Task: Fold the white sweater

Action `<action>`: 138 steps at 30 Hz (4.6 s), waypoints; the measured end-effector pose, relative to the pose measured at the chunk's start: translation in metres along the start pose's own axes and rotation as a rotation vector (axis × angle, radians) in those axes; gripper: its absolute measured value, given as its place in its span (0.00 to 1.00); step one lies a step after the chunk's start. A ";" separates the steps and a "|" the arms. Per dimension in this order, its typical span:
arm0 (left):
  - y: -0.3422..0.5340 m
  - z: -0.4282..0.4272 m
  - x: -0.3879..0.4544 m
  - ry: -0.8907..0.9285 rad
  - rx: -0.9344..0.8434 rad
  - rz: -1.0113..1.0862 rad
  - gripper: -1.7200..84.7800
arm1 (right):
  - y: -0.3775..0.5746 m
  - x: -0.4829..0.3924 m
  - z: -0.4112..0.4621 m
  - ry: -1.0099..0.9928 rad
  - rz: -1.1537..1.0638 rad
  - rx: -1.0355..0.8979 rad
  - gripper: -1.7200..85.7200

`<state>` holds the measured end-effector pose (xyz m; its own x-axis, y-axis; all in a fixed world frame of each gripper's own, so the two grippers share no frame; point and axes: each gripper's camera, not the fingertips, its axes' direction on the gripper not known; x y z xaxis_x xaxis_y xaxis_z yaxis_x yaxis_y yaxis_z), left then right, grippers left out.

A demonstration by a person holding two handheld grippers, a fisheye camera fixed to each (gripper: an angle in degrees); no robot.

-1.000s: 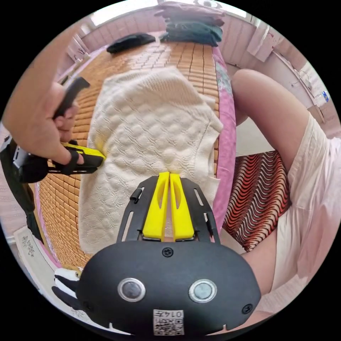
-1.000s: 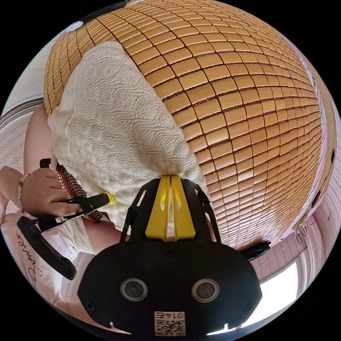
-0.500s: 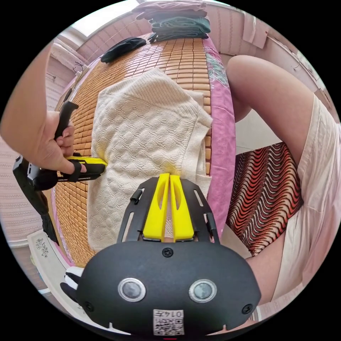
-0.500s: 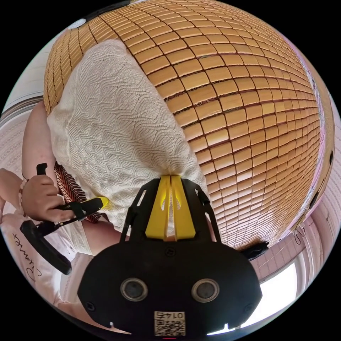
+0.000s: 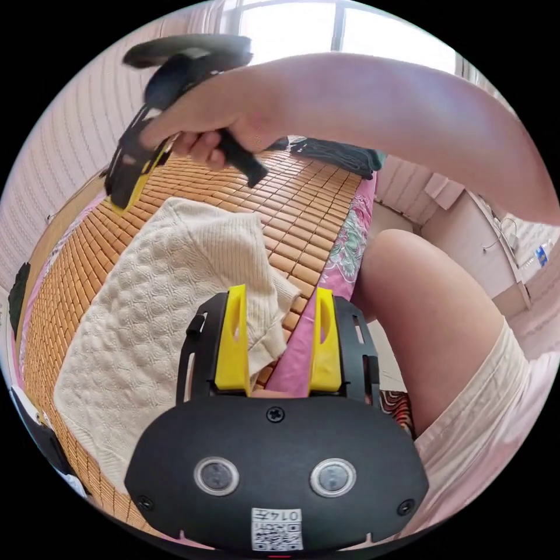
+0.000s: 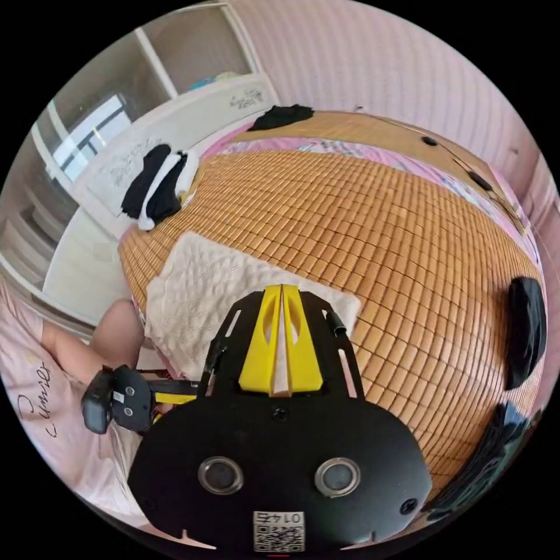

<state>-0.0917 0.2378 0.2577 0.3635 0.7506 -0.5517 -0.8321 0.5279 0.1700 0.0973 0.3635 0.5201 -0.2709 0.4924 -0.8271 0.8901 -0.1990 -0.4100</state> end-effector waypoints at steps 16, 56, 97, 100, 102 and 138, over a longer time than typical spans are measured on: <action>0.077 -0.087 -0.034 -0.048 -0.058 -0.026 0.07 | 0.264 0.114 -0.076 -0.250 0.519 0.260 0.20; 0.267 -0.238 -0.144 -0.050 0.076 -0.766 0.08 | 0.211 -0.066 -0.186 -0.361 0.430 0.273 0.07; 0.181 -0.131 -0.217 -0.077 -0.132 -0.611 0.08 | 0.122 -0.111 -0.175 -0.063 0.100 0.361 0.02; 0.168 -0.133 -0.233 -0.026 -0.001 -0.610 0.14 | 0.190 -0.080 -0.211 -0.051 0.312 0.441 0.07; 0.153 -0.122 -0.244 -0.004 0.043 -0.597 0.18 | 0.227 -0.060 -0.213 -0.067 0.457 0.429 0.19; -0.276 0.089 -0.319 0.384 0.392 -0.627 0.11 | -0.021 0.214 -0.391 0.205 -0.110 -0.044 0.14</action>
<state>0.0592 -0.1119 0.4596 0.4839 0.1212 -0.8667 -0.2907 0.9564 -0.0285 0.1638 0.8042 0.5017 -0.2904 0.6720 -0.6812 0.8757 -0.1003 -0.4724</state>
